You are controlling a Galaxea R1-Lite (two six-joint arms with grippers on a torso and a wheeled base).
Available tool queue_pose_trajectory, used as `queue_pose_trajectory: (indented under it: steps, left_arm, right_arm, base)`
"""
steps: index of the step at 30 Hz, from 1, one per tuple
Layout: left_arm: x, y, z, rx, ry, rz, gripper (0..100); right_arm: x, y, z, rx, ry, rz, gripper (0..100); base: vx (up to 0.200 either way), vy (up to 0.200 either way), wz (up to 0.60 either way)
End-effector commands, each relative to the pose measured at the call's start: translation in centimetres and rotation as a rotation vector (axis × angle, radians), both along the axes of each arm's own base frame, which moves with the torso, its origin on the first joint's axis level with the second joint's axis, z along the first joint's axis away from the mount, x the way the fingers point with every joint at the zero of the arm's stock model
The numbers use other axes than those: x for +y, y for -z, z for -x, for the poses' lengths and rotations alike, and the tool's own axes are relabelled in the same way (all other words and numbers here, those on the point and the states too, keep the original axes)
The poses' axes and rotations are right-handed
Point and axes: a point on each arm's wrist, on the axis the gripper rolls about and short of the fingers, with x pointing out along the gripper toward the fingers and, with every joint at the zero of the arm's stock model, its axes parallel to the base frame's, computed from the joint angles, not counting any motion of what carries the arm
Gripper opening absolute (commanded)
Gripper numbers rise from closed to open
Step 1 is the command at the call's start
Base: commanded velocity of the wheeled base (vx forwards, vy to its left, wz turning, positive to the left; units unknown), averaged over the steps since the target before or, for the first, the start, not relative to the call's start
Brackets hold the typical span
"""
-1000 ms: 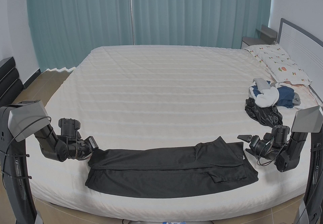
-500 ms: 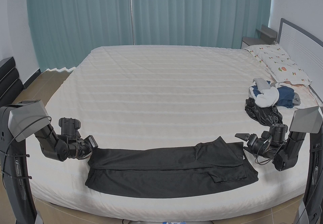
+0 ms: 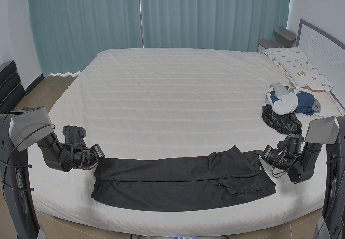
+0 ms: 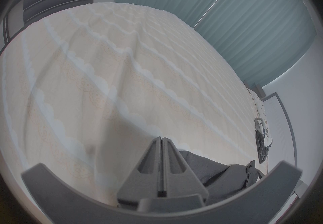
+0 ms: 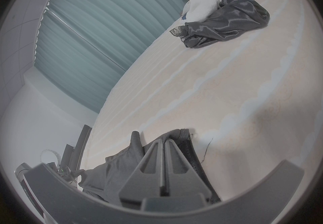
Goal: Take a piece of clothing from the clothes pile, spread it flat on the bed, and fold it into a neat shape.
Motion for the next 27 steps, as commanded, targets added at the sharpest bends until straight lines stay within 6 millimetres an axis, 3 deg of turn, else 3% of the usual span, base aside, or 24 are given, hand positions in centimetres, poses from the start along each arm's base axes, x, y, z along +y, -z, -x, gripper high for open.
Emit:
queue_pose_trajectory:
  steps: [1, 27]
  left_arm:
    - [0.1, 0.0, 0.0, -0.001, -0.009, 0.005, 0]
    - [1.1, -0.4, -0.7, -0.029, -0.076, 0.054, 0]
  right_arm:
    - [-0.1, 0.2, -0.3, -0.007, 0.006, -0.002, 0]
    - [-1.1, -0.2, -1.7, -0.039, 0.075, -0.095, 0]
  base:
    - [0.0, 0.0, 0.0]
    - [0.0, 0.0, 0.0]
